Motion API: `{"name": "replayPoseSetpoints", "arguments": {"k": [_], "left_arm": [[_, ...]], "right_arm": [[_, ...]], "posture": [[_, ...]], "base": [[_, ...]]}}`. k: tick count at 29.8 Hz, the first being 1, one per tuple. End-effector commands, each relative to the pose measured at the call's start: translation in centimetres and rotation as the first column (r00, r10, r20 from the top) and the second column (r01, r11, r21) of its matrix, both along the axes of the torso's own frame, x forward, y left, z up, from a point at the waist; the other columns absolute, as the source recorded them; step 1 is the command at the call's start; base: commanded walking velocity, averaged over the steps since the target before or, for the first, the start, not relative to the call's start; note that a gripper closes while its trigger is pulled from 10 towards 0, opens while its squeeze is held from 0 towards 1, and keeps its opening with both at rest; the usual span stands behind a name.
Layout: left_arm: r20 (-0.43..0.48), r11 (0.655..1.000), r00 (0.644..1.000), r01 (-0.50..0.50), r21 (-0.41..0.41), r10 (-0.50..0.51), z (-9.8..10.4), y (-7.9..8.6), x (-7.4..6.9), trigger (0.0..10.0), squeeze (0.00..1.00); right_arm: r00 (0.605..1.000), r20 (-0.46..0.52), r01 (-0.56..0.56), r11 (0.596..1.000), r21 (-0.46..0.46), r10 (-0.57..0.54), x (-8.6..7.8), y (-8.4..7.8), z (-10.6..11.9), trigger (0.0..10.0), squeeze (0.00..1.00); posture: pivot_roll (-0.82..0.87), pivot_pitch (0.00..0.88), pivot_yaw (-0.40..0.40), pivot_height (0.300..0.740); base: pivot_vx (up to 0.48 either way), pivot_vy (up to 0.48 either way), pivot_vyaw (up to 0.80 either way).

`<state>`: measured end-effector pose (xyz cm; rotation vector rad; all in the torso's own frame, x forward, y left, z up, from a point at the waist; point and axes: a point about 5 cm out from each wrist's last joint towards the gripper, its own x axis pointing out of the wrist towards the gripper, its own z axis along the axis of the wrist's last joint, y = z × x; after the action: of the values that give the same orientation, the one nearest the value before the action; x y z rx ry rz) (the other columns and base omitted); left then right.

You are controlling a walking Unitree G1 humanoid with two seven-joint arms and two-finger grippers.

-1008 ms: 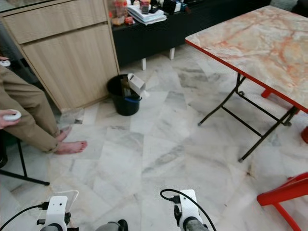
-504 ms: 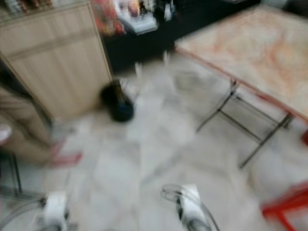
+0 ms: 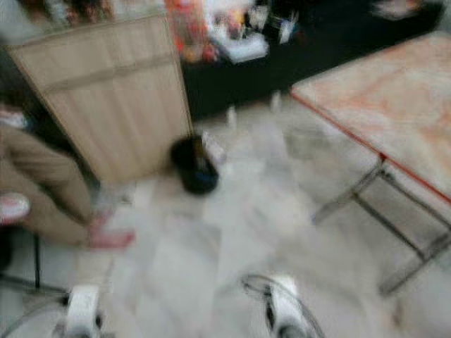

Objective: Picking trash to rubbish bin

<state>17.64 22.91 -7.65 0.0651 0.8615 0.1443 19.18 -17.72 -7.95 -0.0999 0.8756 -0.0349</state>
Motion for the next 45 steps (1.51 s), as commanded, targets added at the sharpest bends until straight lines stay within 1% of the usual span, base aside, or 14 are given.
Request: {"name": "replayPoseSetpoints", "arguments": {"k": [1, 3, 4, 7, 10, 15, 18, 21, 23, 26, 33, 45], "left_arm": [[-0.014, 1.0, 1.0, -0.005, 0.028, 0.005, 0.1, 1.1, -0.3, 10.0, 0.0], [-0.012, 1.0, 1.0, -0.004, 0.027, 0.004, 0.1, 1.0, -0.2, 10.0, 0.0], [-0.006, 1.0, 1.0, -0.002, 0.024, 0.003, 0.2, 0.9, 0.1, 10.0, 0.0], [-0.002, 1.0, 1.0, 0.005, 0.018, -0.005, 0.3, 0.6, 0.5, 10.0, 0.0], [-0.001, 1.0, 1.0, 0.02, 0.016, -0.02, 0.4, 0.4, 0.8, 10.0, 0.0], [0.013, 0.999, 0.999, 0.039, 0.023, -0.039, 0.9, 0.4, 1.7, 10.0, 0.0], [0.021, 0.999, 0.999, 0.034, 0.028, -0.035, 1.1, 0.6, 2.0, 10.0, 0.0], [0.022, 0.999, 0.999, 0.026, 0.028, -0.027, 1.1, 0.7, 2.0, 10.0, 0.0], [0.02, 1.0, 1.0, 0.014, 0.028, -0.014, 1.0, 0.8, 1.8, 10.0, 0.0], [0.012, 1.0, 1.0, -0.013, 0.027, 0.013, 0.8, 1.2, 1.2, 10.0, 0.0], [-0.011, 0.999, 0.999, -0.039, 0.036, 0.039, 0.4, 1.8, 0.1, 10.0, 0.0], [-0.017, 0.998, 0.999, -0.042, 0.04, 0.043, 0.4, 2.1, -0.2, 10.0, 0.0]], "right_arm": [[1.0, 0.012, -0.017, 0.999, 0.038, 0.016, 0.5, 1.4, 0.1, 10.0, 0.0], [1.0, 0.015, -0.017, 0.999, 0.039, 0.017, 0.6, 1.4, 0.2, 10.0, 0.0], [1.0, 0.024, -0.016, 0.999, 0.046, 0.015, 1.0, 1.5, 0.4, 10.0, 0.0], [0.999, 0.036, -0.008, 0.998, 0.061, 0.005, 1.3, 1.5, 0.6, 10.0, 0.0], [0.998, 0.051, 0.019, 0.997, 0.074, -0.023, 1.6, 1.4, 0.7, 10.0, 0.0], [0.999, 0.047, 0.02, 0.997, 0.078, -0.024, 1.5, 1.7, 0.7, 10.0, 0.0], [0.999, 0.041, 0.016, 0.997, 0.072, -0.019, 1.4, 1.7, 0.6, 10.0, 0.0], [0.999, 0.042, 0.02, 0.997, 0.072, -0.023, 1.4, 1.7, 0.6, 10.0, 0.0], [0.999, 0.036, 0.002, 0.998, 0.069, -0.005, 1.3, 1.8, 0.5, 10.0, 0.0], [0.999, 0.032, 0.006, 0.998, 0.064, -0.008, 1.2, 1.6, 0.5, 10.0, 0.0], [1.0, 0.029, -0.003, 0.998, 0.055, 0.001, 1.1, 1.7, 0.4, 10.0, 0.0], [1.0, 0.031, -0.001, 0.997, 0.072, -0.001, 1.2, 2.2, 0.5, 10.0, 0.0]], "posture": [[0.13, 0.097, 0.022, 0.74], [0.13, 0.099, 0.02, 0.74], [0.13, 0.11, 0.027, 0.74], [0.11, 0.105, 0.042, 0.74], [0.1, 0.103, 0.049, 0.74], [0.11, 0.093, 0.064, 0.74], [0.12, 0.093, 0.061, 0.74], [0.12, 0.094, 0.058, 0.74], [0.13, 0.098, 0.052, 0.74], [0.13, 0.101, 0.055, 0.74], [0.15, 0.119, 0.045, 0.74], [0.16, 0.133, 0.052, 0.74]], "base": [[0.412, 0.0, 0.0], [0.412, 0.0, 0.0], [0.412, 0.0, 0.0], [0.414, 0.0, 0.0], [0.411, 0.0, 0.0], [0.413, 0.0, 0.0], [0.412, 0.0, 0.0], [0.412, 0.0, 0.0], [0.412, 0.0, 0.0], [0.412, 0.0, 0.0], [0.414, 0.0, 0.0], [0.413, 0.0, 0.0]]}}
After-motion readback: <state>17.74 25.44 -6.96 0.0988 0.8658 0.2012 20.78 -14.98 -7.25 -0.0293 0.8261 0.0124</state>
